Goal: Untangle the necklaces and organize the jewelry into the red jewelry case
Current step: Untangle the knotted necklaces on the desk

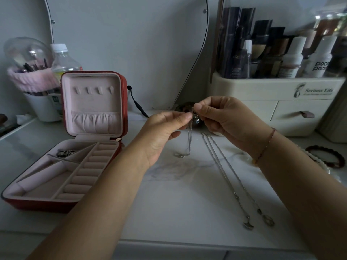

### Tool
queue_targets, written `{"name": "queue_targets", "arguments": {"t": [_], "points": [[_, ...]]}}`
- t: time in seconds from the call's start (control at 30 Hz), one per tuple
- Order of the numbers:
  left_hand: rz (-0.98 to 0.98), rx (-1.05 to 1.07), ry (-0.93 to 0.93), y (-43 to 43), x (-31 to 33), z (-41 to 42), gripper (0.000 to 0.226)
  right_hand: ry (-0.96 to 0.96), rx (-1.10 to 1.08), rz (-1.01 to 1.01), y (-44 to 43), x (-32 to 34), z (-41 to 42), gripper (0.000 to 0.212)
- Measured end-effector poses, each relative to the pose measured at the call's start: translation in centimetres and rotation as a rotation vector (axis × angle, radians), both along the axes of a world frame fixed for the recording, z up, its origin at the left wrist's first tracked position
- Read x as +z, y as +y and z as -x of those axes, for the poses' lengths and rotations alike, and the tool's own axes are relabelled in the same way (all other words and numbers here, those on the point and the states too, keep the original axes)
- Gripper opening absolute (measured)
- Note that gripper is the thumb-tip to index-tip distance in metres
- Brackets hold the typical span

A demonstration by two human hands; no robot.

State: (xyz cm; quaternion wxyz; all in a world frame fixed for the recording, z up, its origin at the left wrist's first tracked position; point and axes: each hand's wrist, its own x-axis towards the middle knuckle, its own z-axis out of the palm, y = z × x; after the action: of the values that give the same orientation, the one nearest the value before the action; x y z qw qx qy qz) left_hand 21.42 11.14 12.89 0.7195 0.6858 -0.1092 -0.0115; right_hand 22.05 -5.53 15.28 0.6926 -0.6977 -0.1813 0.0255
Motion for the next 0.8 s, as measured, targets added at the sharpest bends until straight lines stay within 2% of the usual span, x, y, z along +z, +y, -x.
{"name": "queue_targets", "arguments": {"t": [0.17,0.5,0.67,0.8], "points": [[0.053,-0.049,0.061,-0.18,0.07,0.06,0.007,0.012,-0.011,-0.025,-0.06,0.17,0.06,0.015],[0.124,-0.109,0.119,-0.4,0.33,0.1,0.019,-0.005,0.012,-0.027,0.05,0.3,0.28,0.011],[0.063,-0.116,0.086,-0.29,0.28,0.2,0.011,-0.007,0.025,-0.037,0.08,0.26,0.31,0.014],[0.02,-0.101,0.043,-0.24,0.24,0.36,0.02,-0.005,0.01,-0.028,0.01,0.29,0.25,0.022]]}}
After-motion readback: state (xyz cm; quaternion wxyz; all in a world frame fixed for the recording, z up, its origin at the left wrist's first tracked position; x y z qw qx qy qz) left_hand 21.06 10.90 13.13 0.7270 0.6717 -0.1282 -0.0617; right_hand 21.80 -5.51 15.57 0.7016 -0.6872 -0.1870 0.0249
